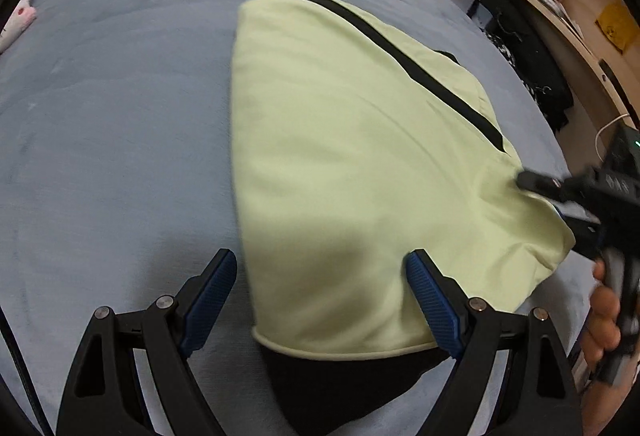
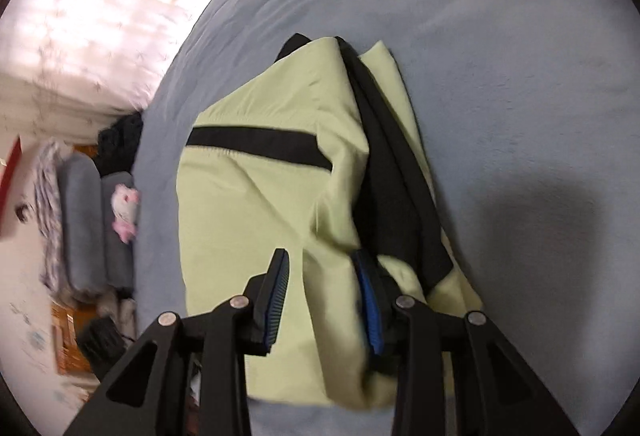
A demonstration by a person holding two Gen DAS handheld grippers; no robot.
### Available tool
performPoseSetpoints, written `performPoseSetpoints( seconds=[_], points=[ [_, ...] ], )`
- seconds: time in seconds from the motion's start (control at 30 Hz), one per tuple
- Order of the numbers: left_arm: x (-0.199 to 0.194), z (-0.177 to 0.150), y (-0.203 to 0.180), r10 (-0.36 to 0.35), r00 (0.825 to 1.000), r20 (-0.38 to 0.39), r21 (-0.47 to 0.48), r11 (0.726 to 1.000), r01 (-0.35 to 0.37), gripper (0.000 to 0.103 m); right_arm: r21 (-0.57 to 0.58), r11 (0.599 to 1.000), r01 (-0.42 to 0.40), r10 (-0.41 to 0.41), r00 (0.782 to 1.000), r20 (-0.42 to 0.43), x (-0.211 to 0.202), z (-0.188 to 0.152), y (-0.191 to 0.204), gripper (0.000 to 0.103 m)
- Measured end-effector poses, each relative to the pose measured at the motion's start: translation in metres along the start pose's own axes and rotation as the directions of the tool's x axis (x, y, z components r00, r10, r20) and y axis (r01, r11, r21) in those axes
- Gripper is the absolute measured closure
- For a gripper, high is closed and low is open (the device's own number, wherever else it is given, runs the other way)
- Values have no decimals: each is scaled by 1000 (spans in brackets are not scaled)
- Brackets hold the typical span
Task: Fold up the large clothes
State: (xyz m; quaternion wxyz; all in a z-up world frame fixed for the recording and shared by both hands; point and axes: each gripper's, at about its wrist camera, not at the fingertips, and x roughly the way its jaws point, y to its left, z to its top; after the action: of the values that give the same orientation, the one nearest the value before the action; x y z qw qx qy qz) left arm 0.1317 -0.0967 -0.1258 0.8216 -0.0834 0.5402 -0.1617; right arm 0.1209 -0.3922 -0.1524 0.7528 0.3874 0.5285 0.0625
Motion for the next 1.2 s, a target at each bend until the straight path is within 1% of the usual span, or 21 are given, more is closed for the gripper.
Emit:
performPoseSetpoints(
  seconds=[0.03, 0.1, 0.13, 0.17, 0.2, 0.23, 0.3, 0.33, 0.4, 0.53, 0.67, 0.7, 0.77, 0.9, 0.97, 1.03, 1.07, 1.1, 1.13, 1.2],
  points=[
    [2, -1, -1, -7, 1000, -3, -2, 1000, 7, 17, 14, 1000, -13, 13, 1000, -1, 4, 3, -3, 69],
    [5, -1, -3, -9, 1000, -4, 1, 1000, 9, 17, 30, 997, -65, 65, 998, 12, 12, 8, -7, 70],
    [6, -1, -3, -8, 1000, -5, 4, 1000, 8, 17, 18, 997, -77, 76, 996, 43, 11, 9, -7, 84],
    [6, -1, -3, -10, 1000, -6, 4, 1000, 10, 17, -6, 998, -60, 61, 995, 85, 9, 8, -5, 97],
    [6, -1, -2, -14, 1000, -7, 2, 1000, 14, 17, -20, 999, -38, 39, 993, 107, 7, 7, -5, 98],
    [6, -1, -1, -18, 1000, -8, -2, 1000, 18, 17, -9, 999, -52, 53, 991, 122, 5, 4, -8, 99],
    [5, -1, 1, -23, 1000, -5, -2, 1000, 23, 17, -13, 999, -40, 42, 985, 168, -6, -1, -9, 100],
    [2, -3, 2, -26, 1000, -1, 0, 1000, 26, 17, -29, 999, -39, 45, 978, 202, -15, -6, -9, 100],
    [-1, -3, 1, -35, 999, 1, 9, 999, 35, 17, -49, 998, -50, 61, 966, 253, -32, -17, -9, 100],
    [-5, -6, -1, -32, 999, 12, 38, 999, 32, 17, -105, 994, 16, 18, 949, 314, -47, -32, 0, 100],
    [0, -9, -7, -23, 999, 26, 60, 998, 22, 15, -107, 988, 109, -64, 932, 358, -37, -32, 0, 100],
    [3, -9, -8, -22, 999, 24, 67, 998, 20, 14, -107, 983, 151, -103, 928, 358, -27, -30, 0, 100],
    [9, -8, -8, -23, 1000, 9, 70, 997, 23, 12, -75, 980, 182, -147, 931, 333, -8, -25, -10, 100],
    [21, -8, -5, -50, 998, -25, 58, 997, 51, 10, -55, 974, 220, -192, 929, 315, 8, -24, -20, 100],
    [21, -10, -4, -55, 998, -22, 54, 997, 56, 10, -63, 968, 241, -211, 928, 307, 9, -24, -14, 99],
    [20, -11, -2, -61, 998, -23, 50, 997, 62, 10, -108, 954, 278, -237, 926, 292, 5, -22, 1, 96],
    [20, -11, -1, -66, 998, -25, 48, 997, 67, 10, -113, 954, 279, -239, 930, 280, 4, -20, 0, 94],
    [21, -12, 0, -70, 997, -25, 46, 996, 71, 10, -116, 960, 256, -221, 942, 253, 2, -17, 3, 89],
    [21, -13, 2, -75, 997, -25, 42, 996, 76, 10, -111, 966, 232, -201, 950, 237, 0, -13, 4, 80],
    [21, -13, 4, -79, 997, -25, 38, 996, 80, 10, -72, 978, 195, -174, 957, 231, -4, -2, 3, 76]
  ],
)
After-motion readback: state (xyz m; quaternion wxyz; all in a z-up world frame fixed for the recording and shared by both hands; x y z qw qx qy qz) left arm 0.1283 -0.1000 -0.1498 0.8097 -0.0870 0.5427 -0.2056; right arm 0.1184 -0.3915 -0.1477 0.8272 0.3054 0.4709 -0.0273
